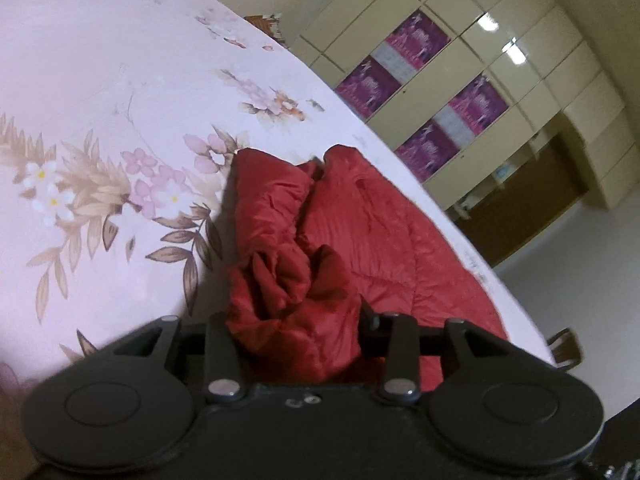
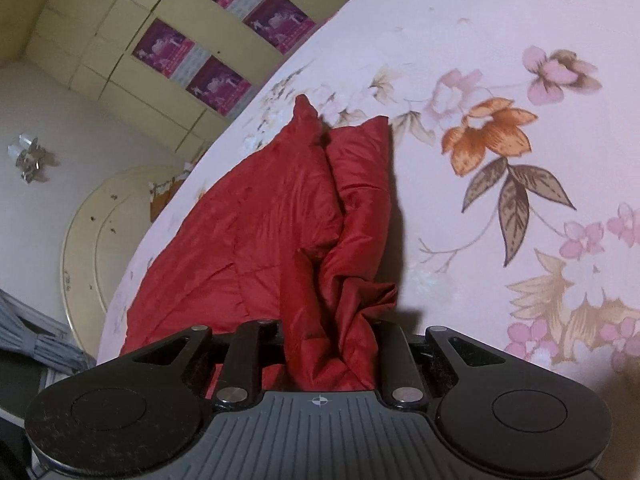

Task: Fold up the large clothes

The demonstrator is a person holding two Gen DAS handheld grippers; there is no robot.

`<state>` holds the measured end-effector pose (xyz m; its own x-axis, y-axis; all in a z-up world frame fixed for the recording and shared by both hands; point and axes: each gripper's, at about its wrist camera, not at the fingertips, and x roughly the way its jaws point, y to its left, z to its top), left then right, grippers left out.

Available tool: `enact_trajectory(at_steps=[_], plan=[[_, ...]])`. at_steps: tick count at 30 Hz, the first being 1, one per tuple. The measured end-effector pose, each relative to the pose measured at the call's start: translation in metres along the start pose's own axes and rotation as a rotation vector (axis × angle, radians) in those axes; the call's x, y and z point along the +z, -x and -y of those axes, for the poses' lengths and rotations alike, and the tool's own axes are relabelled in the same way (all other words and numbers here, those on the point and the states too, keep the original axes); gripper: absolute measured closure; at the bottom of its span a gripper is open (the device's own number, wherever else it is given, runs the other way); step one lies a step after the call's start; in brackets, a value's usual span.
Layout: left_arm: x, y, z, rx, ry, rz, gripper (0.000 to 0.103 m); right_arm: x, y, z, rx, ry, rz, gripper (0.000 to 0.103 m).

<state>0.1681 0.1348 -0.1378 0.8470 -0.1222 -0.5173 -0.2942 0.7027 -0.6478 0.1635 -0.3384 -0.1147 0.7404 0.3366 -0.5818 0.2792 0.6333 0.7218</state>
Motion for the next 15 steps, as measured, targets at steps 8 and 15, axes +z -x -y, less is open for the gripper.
enact_trajectory(at_steps=[8, 15], plan=[[0.008, 0.029, -0.021, -0.026, 0.169, -0.011, 0.03, 0.008, 0.033, 0.001, -0.127, 0.045, 0.173, 0.016], [-0.005, 0.092, -0.008, 0.009, 0.013, 0.023, 0.056, 0.006, 0.073, -0.013, -0.248, 0.123, 0.281, 0.052]])
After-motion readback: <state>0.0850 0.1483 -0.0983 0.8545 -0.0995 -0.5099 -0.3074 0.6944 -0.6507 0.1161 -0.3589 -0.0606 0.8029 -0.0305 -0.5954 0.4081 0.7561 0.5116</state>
